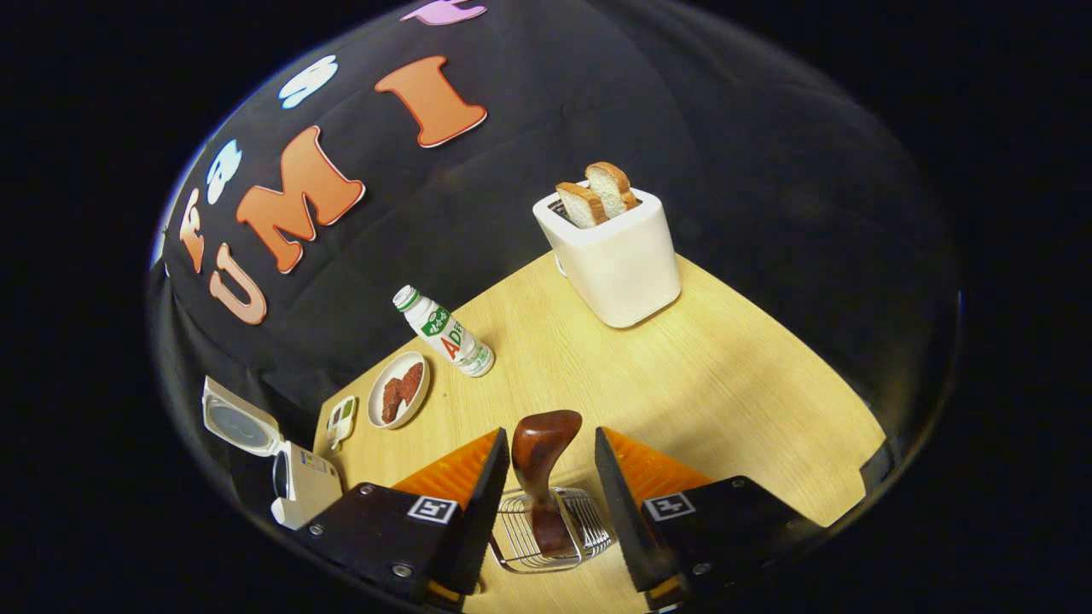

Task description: Close the left gripper, press the button to open the rice cooker; take a wooden spoon from the chopstick holder with the right hand, scoop a spoonful of rice and pour it into the rice cooker, then put the wooden spoon back into the chopstick holder.

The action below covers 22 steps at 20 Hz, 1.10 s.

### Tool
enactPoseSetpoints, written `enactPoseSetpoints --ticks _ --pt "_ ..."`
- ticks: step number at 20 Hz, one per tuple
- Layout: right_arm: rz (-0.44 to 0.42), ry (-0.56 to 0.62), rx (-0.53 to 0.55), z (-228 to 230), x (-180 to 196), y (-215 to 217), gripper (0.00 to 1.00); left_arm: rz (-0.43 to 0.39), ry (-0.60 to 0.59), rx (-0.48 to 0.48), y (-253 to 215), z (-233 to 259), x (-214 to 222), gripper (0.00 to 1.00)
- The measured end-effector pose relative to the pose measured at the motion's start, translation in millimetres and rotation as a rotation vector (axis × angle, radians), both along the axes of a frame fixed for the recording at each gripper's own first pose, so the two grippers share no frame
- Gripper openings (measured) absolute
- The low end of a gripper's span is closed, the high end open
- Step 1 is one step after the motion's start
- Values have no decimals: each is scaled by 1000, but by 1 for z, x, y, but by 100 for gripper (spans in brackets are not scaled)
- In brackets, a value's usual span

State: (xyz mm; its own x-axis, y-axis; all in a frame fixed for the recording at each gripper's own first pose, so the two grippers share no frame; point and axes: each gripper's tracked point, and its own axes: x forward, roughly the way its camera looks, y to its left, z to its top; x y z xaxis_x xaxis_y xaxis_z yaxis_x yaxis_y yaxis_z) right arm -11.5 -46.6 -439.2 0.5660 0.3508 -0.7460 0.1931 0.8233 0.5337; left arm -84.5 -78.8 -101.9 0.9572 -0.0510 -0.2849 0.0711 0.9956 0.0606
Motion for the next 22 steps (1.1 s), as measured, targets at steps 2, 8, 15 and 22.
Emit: enactPoseSetpoints --ticks 2,8,15,22 --pt "-5 -11 59 2 2 7 52 -8 9 12 -5 -2 -2 71" --pt "-36 -45 131 10 -14 10 27 -8 22 14 -16 -7 -5 71" --pt "-111 -80 124 26 -37 0 15 -12 43 -16 -28 -21 5 67" --pt "-196 -201 71 86 -24 -9 16 -60 -13 -103 -26 -14 25 76"
